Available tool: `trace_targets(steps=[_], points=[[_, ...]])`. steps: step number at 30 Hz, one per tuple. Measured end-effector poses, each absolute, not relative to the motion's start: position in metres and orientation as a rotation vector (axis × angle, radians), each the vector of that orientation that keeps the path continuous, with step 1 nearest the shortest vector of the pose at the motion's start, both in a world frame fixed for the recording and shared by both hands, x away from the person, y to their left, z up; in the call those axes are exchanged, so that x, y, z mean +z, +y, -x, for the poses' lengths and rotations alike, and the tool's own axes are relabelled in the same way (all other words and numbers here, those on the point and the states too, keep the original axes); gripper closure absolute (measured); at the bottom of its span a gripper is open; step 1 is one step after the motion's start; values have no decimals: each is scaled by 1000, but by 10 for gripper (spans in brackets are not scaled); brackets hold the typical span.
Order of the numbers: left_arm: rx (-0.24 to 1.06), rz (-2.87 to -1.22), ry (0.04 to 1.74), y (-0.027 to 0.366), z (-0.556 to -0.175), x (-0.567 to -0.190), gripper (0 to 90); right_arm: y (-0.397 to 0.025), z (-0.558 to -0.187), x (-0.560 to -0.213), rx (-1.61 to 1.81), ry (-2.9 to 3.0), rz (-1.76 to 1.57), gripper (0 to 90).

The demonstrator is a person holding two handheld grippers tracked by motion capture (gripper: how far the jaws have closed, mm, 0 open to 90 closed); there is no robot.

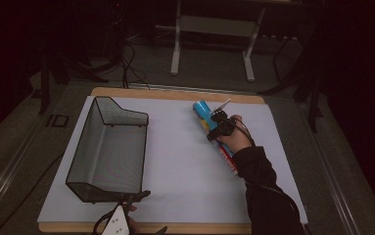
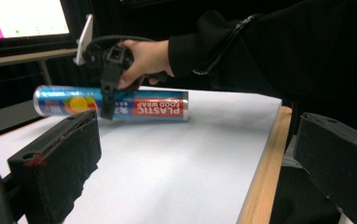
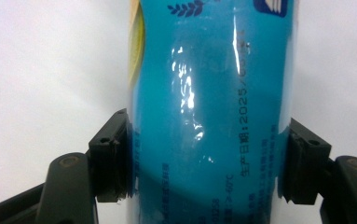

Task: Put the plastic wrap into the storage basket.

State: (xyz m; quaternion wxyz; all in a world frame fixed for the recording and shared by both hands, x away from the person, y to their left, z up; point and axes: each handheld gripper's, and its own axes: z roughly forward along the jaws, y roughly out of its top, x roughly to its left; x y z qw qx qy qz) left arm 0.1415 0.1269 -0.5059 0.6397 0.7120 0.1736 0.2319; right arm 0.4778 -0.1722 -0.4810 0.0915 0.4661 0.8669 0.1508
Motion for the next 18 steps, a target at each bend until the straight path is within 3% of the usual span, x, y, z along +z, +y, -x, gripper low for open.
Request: trace_targets(steps=[18], points=[[542, -1632, 387, 126, -141, -506, 9, -137, -446, -408, 862, 2495, -1216, 315]])
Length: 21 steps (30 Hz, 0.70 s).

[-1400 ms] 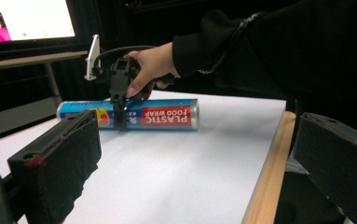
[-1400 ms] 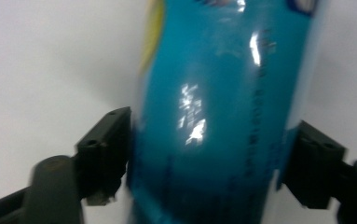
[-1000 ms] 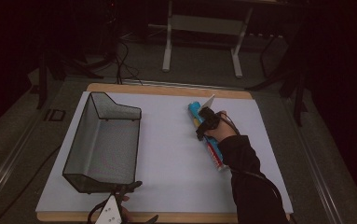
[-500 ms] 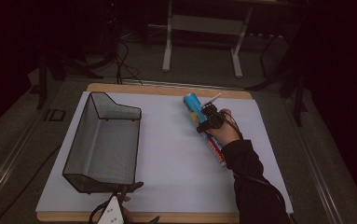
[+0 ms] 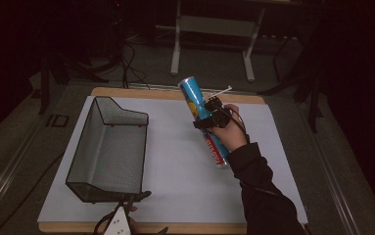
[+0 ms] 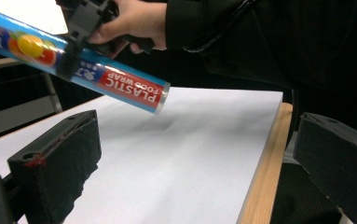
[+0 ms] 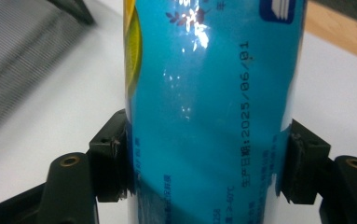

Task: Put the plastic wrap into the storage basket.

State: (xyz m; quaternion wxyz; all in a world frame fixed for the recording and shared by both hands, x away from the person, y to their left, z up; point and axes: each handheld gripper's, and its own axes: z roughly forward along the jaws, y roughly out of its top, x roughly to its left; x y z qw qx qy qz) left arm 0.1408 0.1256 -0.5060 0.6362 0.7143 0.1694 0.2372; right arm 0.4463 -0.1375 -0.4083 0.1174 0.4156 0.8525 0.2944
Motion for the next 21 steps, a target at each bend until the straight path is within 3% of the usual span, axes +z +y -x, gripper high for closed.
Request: trace_targets(steps=[21], points=[[557, -1621, 417, 129, -140, -504, 9, -66, -423, -349, 1293, 2422, -1176, 316]])
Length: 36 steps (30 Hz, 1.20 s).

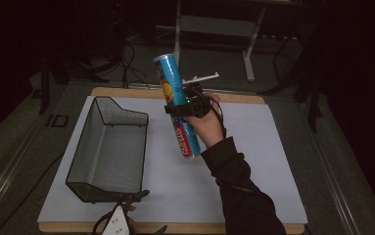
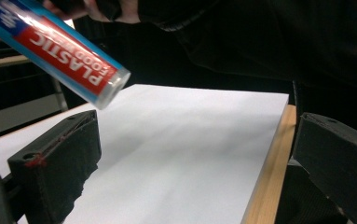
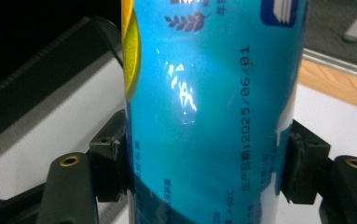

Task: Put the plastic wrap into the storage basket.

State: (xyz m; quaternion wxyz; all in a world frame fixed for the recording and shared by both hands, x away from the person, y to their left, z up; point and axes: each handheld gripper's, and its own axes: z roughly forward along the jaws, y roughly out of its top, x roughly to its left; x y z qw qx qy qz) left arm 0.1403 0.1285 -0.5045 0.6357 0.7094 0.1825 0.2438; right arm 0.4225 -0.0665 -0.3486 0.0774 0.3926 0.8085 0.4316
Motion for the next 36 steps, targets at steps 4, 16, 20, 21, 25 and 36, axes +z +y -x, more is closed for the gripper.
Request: trace_targets(steps=[4, 16, 20, 21, 25, 36], points=[[558, -1611, 448, 130, -141, -504, 10, -47, -417, -343, 1336, 2401, -1172, 316], [642, -1598, 499, 137, -138, -501, 10, 2, -406, -344, 1588, 2336, -1258, 316], [686, -1574, 519, 141, -136, -499, 10, 20, -402, -352, 1654, 2339, -1288, 316], [688, -1564, 524, 141, -136, -499, 10, 25, -401, -355, 1667, 2342, -1292, 316], [697, -1562, 533, 144, -135, -499, 10, 39, -398, -369, 1697, 2376, -1316, 316], [746, -1574, 511, 143, -134, -500, 10, 60, -389, -420, 1635, 2446, -1502, 316]])
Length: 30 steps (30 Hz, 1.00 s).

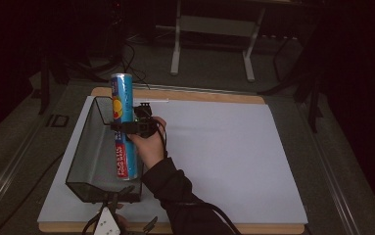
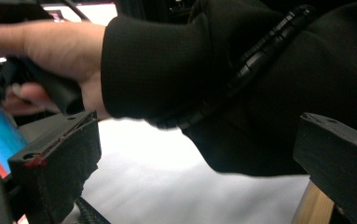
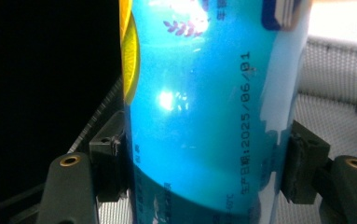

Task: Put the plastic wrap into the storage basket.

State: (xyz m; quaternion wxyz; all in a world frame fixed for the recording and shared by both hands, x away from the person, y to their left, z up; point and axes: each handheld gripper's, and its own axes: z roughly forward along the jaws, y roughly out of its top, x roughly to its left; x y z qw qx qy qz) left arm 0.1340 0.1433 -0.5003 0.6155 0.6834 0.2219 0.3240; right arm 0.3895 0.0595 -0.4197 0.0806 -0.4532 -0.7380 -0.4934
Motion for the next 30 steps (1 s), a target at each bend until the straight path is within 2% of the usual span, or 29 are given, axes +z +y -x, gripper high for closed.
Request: trace_targets(steps=[12, 30], points=[[733, -1579, 514, 143, -135, -501, 10, 60, -379, -452, -1337, -2183, 1478, 316], [705, -1559, 489, 144, -133, -499, 10, 58, -371, -467, -1294, -2148, 1603, 309]])
